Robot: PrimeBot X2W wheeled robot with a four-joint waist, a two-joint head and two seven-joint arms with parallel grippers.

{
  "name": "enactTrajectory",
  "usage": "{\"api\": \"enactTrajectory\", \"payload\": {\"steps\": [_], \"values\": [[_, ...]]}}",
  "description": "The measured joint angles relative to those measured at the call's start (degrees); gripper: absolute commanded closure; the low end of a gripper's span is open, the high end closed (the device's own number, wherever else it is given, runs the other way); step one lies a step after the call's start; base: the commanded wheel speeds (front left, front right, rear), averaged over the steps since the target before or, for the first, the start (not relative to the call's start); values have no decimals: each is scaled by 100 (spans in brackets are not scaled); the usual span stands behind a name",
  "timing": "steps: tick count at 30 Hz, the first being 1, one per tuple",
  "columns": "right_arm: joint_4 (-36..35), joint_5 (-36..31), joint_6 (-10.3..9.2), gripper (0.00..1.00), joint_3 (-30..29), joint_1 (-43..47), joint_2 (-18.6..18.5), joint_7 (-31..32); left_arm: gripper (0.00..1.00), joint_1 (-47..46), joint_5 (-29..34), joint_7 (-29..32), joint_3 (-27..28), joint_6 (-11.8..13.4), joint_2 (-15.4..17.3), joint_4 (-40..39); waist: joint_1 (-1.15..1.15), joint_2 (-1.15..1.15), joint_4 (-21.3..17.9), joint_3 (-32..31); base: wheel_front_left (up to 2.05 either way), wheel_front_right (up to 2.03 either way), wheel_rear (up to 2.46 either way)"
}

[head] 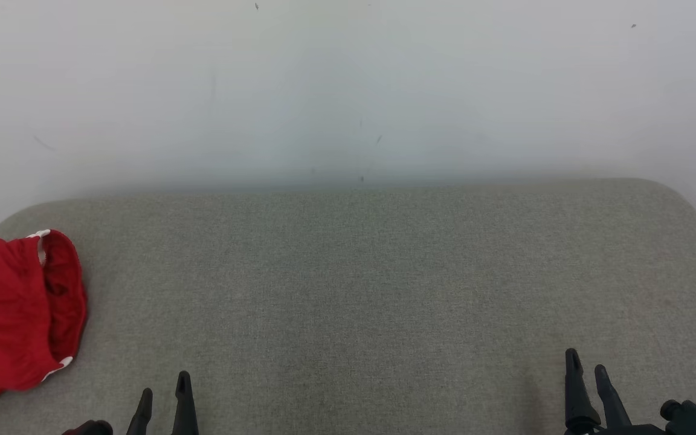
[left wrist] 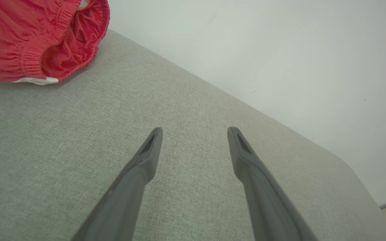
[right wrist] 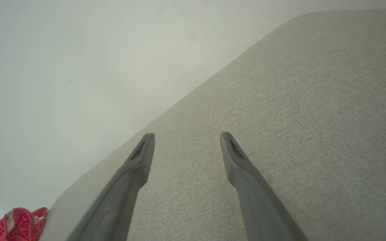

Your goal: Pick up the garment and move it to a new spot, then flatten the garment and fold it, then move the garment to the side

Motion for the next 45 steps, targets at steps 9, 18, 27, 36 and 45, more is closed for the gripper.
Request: {"api": "enactTrajectory", "payload": {"steps": [9,18,27,36,45], "values": [[45,-662,0,0,133,21,-1,-114,0,91,545,-162,-70,155,86,-11,0,0,9,-66,0,0,0],[36,-1210,1,0,151,93,0,-214,0,180,1055,-319,-146,183,168,13,0,0,10,-122,0,0,0],[78,-1747,0,0,166,115,-2,-293,0,184,1446,-464,-208,140,218,93,0,0,4,-179,0,0,0],[170,-2256,1,0,192,130,-2,-377,0,207,1845,-598,-288,88,227,221,0,0,2,-246,0,0,0],[272,-2688,1,0,198,141,-2,-467,0,231,2203,-722,-327,43,216,357,0,0,-6,-314,0,0,0]]}}
